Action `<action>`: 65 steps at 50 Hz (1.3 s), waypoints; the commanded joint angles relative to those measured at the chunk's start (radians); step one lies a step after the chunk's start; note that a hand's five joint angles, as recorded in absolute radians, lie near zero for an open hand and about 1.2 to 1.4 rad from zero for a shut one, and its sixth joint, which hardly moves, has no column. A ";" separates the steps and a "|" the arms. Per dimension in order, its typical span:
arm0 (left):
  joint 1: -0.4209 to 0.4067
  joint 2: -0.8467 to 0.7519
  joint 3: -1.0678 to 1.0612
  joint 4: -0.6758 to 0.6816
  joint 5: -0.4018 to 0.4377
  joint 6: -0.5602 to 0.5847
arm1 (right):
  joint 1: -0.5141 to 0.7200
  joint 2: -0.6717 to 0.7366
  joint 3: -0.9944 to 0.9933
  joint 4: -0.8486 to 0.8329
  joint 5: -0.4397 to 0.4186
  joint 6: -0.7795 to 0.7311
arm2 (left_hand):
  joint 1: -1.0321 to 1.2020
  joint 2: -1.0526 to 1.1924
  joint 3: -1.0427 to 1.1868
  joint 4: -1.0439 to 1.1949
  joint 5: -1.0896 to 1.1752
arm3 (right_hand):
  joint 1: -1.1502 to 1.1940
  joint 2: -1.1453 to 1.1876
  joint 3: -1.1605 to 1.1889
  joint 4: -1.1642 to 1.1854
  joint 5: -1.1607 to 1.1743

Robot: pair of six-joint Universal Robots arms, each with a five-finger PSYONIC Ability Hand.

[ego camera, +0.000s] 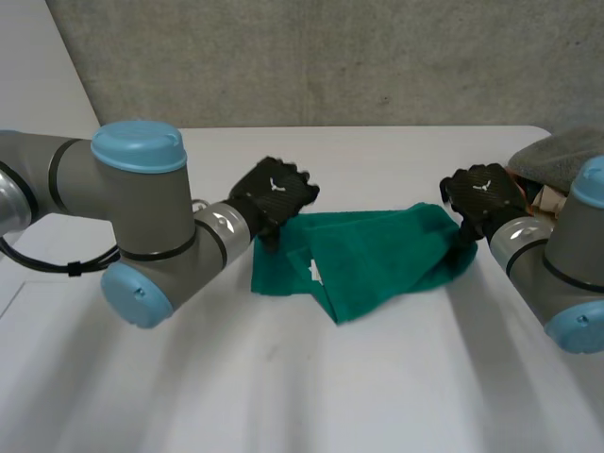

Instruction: Fold the laundry.

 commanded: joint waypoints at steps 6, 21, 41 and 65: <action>-0.210 0.006 -0.047 -0.134 -0.067 -0.205 | -0.033 -0.038 -0.045 0.187 0.001 0.063 | 0.488 0.505 0.514 0.510 0.506 | -0.355 -0.366 -0.384 -0.392 -0.360; -0.343 -0.209 0.198 -0.173 -0.308 -0.271 | -0.105 -0.071 0.129 0.072 -0.048 0.011 | 0.450 0.467 0.476 0.472 0.468 | -0.349 -0.360 -0.378 -0.386 -0.354; -0.360 -0.361 0.364 -0.162 -0.457 -0.020 | -0.119 -0.108 0.166 0.041 -0.053 -0.006 | 1.004 1.021 1.031 1.027 1.023 | -0.340 -0.352 -0.369 -0.377 -0.346; -0.102 -0.175 0.137 0.218 -0.231 0.181 | -0.067 -0.127 0.183 0.012 -0.055 0.007 | 1.004 1.021 1.031 1.027 1.023 | -0.340 -0.352 -0.369 -0.377 -0.346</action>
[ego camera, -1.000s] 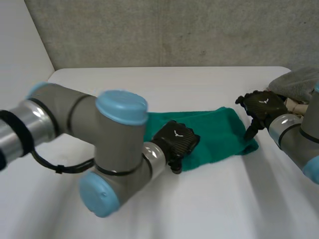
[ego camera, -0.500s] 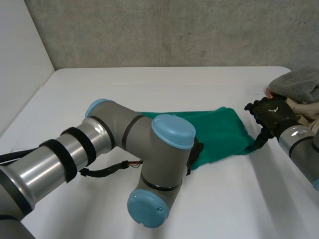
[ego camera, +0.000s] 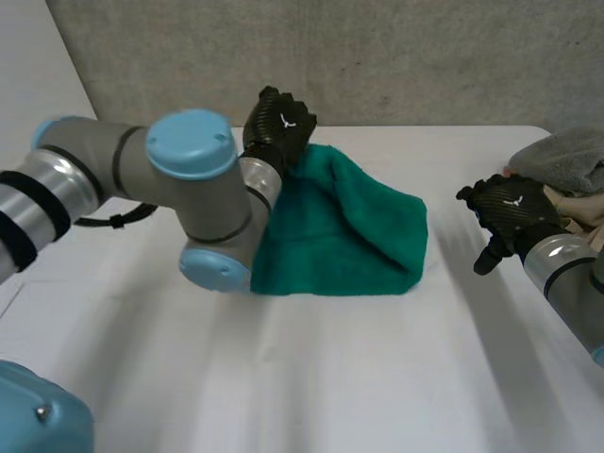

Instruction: Fold the laundry.

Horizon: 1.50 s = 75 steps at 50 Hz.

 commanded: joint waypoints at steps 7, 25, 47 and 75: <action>-0.017 0.053 -0.417 0.102 -0.005 0.058 | 0.063 0.044 -0.006 -0.002 0.006 0.000 | 0.255 0.205 0.216 0.203 0.244 | -0.014 -0.032 0.001 -0.006 0.024; 0.008 0.126 -0.509 0.183 -0.025 0.110 | 0.222 0.296 -0.303 0.084 0.051 0.318 | 0.255 0.205 0.216 0.203 0.244 | 0.239 0.220 0.253 0.246 0.276; -0.020 0.123 -0.465 0.154 -0.051 0.040 | 0.184 0.341 -0.328 0.081 0.210 0.228 | 0.255 0.205 0.216 0.203 0.244 | 1.070 1.052 1.085 1.078 1.107; -0.020 0.304 -0.529 -0.142 -0.081 -0.244 | -0.057 0.109 -0.047 -0.054 0.083 -0.270 | -0.967 -1.017 -1.006 -1.018 -0.977 | 1.070 1.052 1.085 1.078 1.107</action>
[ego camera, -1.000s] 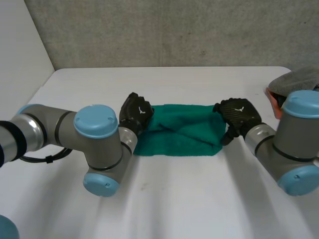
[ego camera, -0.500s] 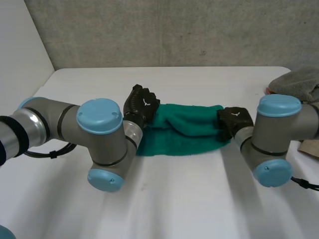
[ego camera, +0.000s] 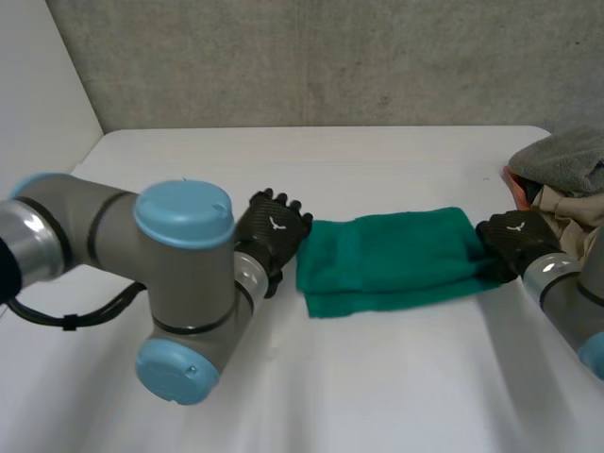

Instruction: Fold the laundry.

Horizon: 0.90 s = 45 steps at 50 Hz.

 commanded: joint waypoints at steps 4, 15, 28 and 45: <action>0.050 0.053 0.015 -0.032 -0.008 -0.083 | 0.142 -0.061 -0.047 -0.124 0.058 -0.183 | -0.016 -0.028 -0.034 -0.023 -0.044 | 0.271 0.221 0.215 0.203 0.234; 0.064 0.047 0.049 -0.034 -0.019 -0.107 | 0.455 0.017 0.045 -0.408 -0.235 -0.188 | -0.016 -0.028 -0.034 -0.023 -0.044 | 0.271 0.221 0.215 0.203 0.234; 0.090 0.012 0.223 -0.029 -0.028 -0.152 | 0.356 -0.131 -0.031 -0.301 -0.123 0.177 | -0.016 -0.028 -0.034 -0.023 -0.044 | -0.951 -1.001 -1.006 -1.019 -0.987; -0.020 -0.398 0.841 -0.286 0.302 -0.416 | 0.124 0.046 -0.376 0.130 -0.155 0.415 | -0.016 -0.028 -0.034 -0.023 -0.044 | -0.951 -1.001 -1.006 -1.019 -0.987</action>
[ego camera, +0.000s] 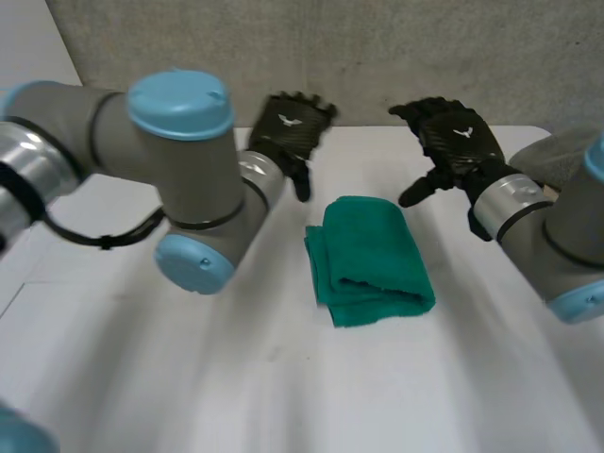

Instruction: Fold the laundry.

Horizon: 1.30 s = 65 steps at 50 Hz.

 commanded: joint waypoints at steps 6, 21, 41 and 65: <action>-0.079 -0.339 0.455 -0.235 0.133 -0.155 | -0.093 0.190 -0.203 0.290 -0.022 -0.093 | -0.016 -0.028 -0.034 -0.023 -0.044 | -0.047 -0.039 -0.035 -0.038 -0.048; -0.120 -0.467 0.574 -0.478 -0.145 -0.034 | -0.058 0.319 -0.235 0.317 -0.132 -0.141 | -0.016 -0.028 -0.034 -0.023 -0.044 | -0.047 -0.039 -0.035 -0.038 -0.048; -0.132 -0.357 0.440 -0.510 -0.220 0.072 | -0.007 0.323 -0.278 0.417 -0.068 -0.352 | -0.016 -0.028 -0.034 -0.023 -0.044 | -0.047 -0.039 -0.035 -0.038 -0.048; -0.049 0.288 -0.012 -0.291 0.644 -0.060 | 0.174 0.019 0.506 -0.345 0.198 -0.283 | -0.016 -0.028 -0.034 -0.023 -0.044 | -0.047 -0.039 -0.035 -0.038 -0.048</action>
